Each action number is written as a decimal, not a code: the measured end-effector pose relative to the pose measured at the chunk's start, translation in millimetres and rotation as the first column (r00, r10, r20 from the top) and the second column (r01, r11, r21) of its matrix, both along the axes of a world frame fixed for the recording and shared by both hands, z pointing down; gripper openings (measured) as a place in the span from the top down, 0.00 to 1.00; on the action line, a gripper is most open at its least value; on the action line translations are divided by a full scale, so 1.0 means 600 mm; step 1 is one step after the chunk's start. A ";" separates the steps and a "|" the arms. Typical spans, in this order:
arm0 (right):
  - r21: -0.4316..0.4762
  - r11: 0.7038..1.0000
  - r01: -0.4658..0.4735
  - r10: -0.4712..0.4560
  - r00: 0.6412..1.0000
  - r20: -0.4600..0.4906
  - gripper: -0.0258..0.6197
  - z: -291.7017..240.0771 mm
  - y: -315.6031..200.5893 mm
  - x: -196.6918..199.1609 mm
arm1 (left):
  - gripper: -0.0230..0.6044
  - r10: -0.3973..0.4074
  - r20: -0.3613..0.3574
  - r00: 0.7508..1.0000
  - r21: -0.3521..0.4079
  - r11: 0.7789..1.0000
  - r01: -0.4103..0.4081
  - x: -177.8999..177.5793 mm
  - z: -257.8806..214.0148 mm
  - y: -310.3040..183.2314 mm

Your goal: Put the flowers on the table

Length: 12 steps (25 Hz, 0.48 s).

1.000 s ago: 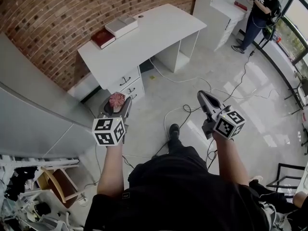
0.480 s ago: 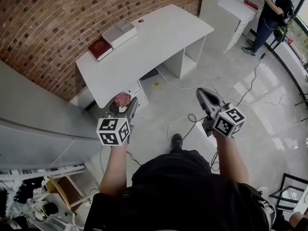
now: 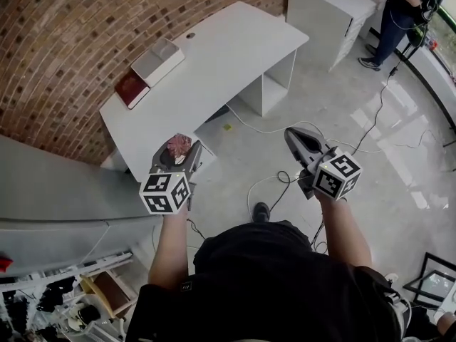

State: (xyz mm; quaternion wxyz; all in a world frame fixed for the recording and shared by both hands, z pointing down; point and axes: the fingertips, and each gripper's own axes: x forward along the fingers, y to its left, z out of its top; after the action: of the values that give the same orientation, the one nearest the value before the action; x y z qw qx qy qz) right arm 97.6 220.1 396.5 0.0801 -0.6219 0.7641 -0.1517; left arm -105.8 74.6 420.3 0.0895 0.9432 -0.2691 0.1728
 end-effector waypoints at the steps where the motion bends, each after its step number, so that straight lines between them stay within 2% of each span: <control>1: 0.001 1.000 0.009 -0.009 1.000 -0.001 0.95 0.000 -0.003 0.008 | 0.53 0.001 -0.003 1.000 0.007 1.000 -0.001 0.012 -0.004 -0.003; 5: 0.007 1.000 0.025 -0.025 1.000 -0.003 0.95 -0.003 -0.021 0.028 | 0.53 -0.008 -0.011 1.000 0.026 1.000 0.008 0.035 -0.015 -0.021; 12: -0.002 0.998 0.067 -0.067 0.998 0.005 0.95 -0.005 -0.064 0.039 | 0.53 -0.064 0.006 0.998 0.010 0.998 0.064 0.029 0.000 -0.074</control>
State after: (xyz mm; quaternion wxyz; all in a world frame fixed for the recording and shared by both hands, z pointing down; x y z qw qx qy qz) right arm 121.1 182.0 393.6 0.0761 -0.5954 0.7843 -0.1566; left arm -88.2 30.3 420.2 0.0894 0.9341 -0.3003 0.1713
